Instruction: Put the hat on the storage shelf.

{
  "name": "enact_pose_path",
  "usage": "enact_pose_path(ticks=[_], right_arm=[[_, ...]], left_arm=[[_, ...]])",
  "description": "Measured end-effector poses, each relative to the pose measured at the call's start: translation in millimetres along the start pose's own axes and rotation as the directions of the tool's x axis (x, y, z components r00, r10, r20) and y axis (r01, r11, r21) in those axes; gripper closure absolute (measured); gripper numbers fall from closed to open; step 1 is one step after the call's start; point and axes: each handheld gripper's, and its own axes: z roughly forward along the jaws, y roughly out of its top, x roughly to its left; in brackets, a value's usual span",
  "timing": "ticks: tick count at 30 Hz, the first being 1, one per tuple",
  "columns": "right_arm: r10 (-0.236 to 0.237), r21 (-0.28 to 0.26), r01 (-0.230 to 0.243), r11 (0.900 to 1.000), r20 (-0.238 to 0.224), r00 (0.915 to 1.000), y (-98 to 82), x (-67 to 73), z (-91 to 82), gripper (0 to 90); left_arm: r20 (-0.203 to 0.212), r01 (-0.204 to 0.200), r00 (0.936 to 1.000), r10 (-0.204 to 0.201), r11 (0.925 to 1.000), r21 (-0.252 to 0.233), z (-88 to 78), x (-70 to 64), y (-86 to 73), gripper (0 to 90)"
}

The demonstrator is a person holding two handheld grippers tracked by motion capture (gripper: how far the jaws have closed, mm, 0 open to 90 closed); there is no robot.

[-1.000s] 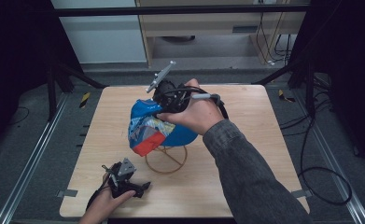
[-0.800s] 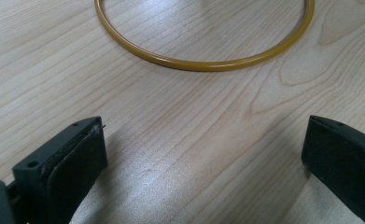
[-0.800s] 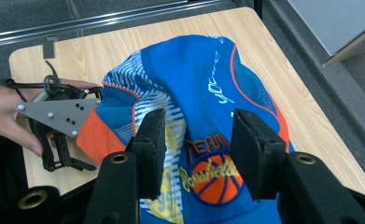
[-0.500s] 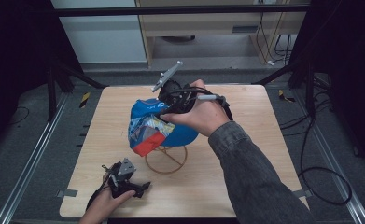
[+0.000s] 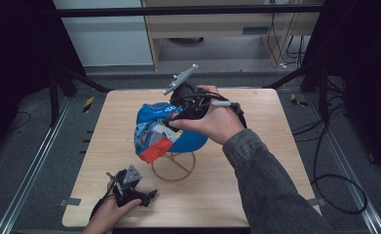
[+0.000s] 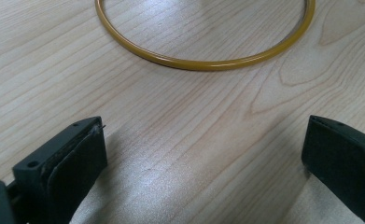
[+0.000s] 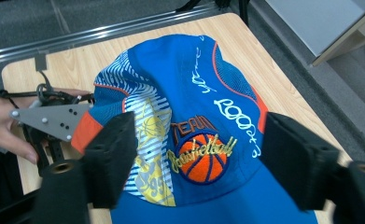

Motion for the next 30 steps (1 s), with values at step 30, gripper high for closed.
enact_pose_path(ticks=[30], right_arm=[[0.054,-0.108,-0.043,0.993,0.099,0.9936,-25.6,-14.2,-23.3,5.0]], left_arm=[[-0.002,0.003,1.0000,-0.003,1.0000,0.000,-0.3,-0.5,-0.3,0.0]])
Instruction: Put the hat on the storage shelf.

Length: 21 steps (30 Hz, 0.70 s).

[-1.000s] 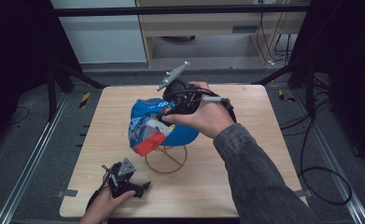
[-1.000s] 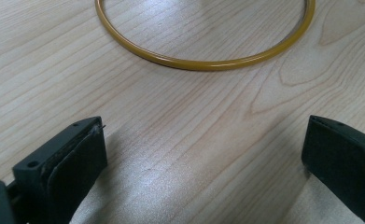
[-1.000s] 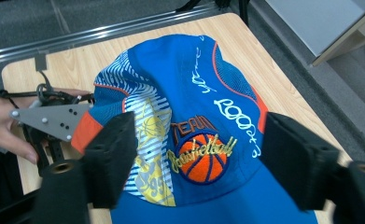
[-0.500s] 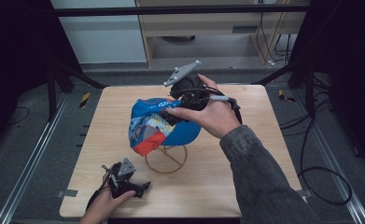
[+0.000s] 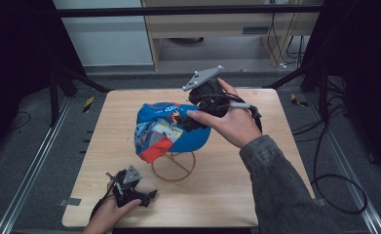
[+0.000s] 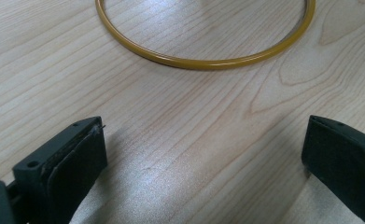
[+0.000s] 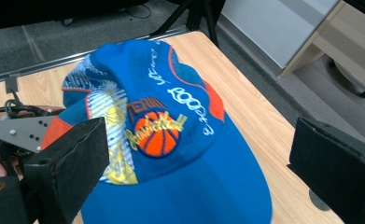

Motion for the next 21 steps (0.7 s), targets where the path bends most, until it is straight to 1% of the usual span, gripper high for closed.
enact_pose_path(ticks=[3,8,12,19,21], right_arm=[[0.014,-0.002,-0.014,1.000,0.004,0.9999,-3.9,-3.7,-3.8,5.1],[0.044,-0.013,-0.044,0.999,0.024,0.9987,-14.0,-10.9,-10.8,5.5],[0.067,-0.013,-0.067,0.998,0.040,0.9969,-27.8,-17.3,-17.8,5.5],[0.117,-0.030,-0.115,0.993,0.085,0.9894,-53.8,-30.6,-33.9,7.2],[0.132,-0.038,-0.129,0.991,0.091,0.9871,-60.7,-34.1,-38.6,7.4]], left_arm=[[0.000,0.000,1.0000,0.000,1.0000,0.000,0.0,0.0,0.0,0.0],[0.001,-0.002,1.0000,0.002,1.0000,0.001,-0.1,0.1,0.0,0.0],[0.001,-0.002,1.0000,0.002,1.0000,0.002,-0.1,0.1,0.0,0.0],[0.001,-0.001,1.0000,0.001,1.0000,0.000,0.0,0.1,-0.1,0.0],[0.000,-0.001,1.0000,0.001,1.0000,-0.001,0.1,0.1,-0.1,0.0]])
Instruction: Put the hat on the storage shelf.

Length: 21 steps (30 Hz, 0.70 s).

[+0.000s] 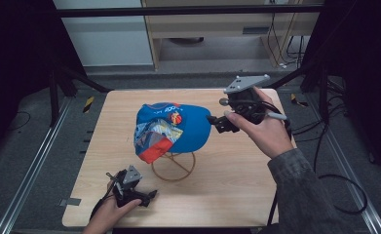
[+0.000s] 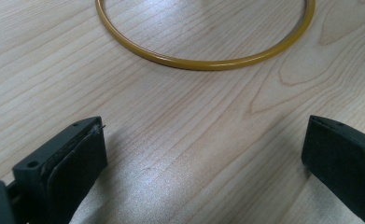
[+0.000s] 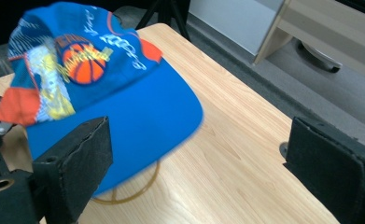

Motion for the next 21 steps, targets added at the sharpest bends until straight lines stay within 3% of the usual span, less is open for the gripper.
enact_pose_path(ticks=[11,17,21], right_arm=[[0.055,0.010,-0.056,0.998,0.044,0.9975,-34.7,-20.0,-16.2,8.8],[0.090,0.032,-0.092,0.995,0.071,0.9934,-62.9,-29.9,-9.1,10.6],[0.080,0.058,-0.086,0.995,0.090,0.9927,-76.2,-31.8,-1.4,11.7]], left_arm=[[0.000,0.000,1.0000,0.000,1.0000,0.000,0.1,0.0,0.1,0.0],[0.002,0.002,1.0000,-0.002,1.0000,0.001,0.3,0.0,0.3,0.0],[0.001,0.000,1.0000,0.000,1.0000,0.003,0.6,0.0,0.7,0.0]])
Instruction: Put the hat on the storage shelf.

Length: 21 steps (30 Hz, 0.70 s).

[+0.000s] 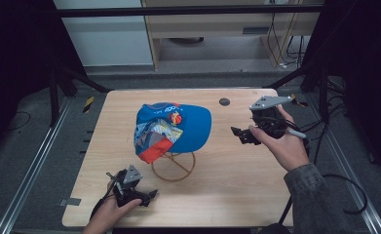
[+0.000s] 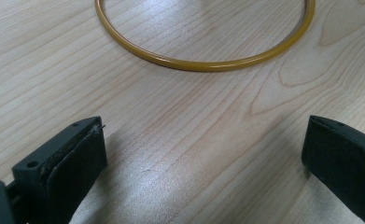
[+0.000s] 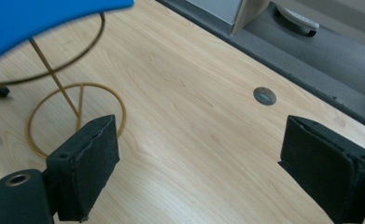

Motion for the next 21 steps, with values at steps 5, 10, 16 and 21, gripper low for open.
enact_pose_path(ticks=[5,10,16,21], right_arm=[[-0.003,0.007,0.003,1.000,0.012,0.9999,-14.8,-2.0,10.1,13.7],[-0.012,0.016,0.011,1.000,0.021,0.9997,-26.3,0.1,18.1,14.8],[0.000,0.036,0.000,0.999,0.013,0.9999,-47.4,4.0,29.9,15.0],[0.022,0.060,-0.022,0.998,0.006,0.9997,-69.2,5.7,38.3,15.0]], left_arm=[[0.002,0.000,1.0000,0.000,1.0000,-0.001,0.2,0.1,0.1,0.0],[0.002,0.000,1.0000,0.000,1.0000,-0.003,0.3,0.2,0.2,0.0],[0.003,-0.001,1.0000,0.001,1.0000,-0.002,0.3,0.2,0.2,0.0],[0.003,-0.001,1.0000,0.001,1.0000,-0.002,0.3,0.2,0.2,0.0]])
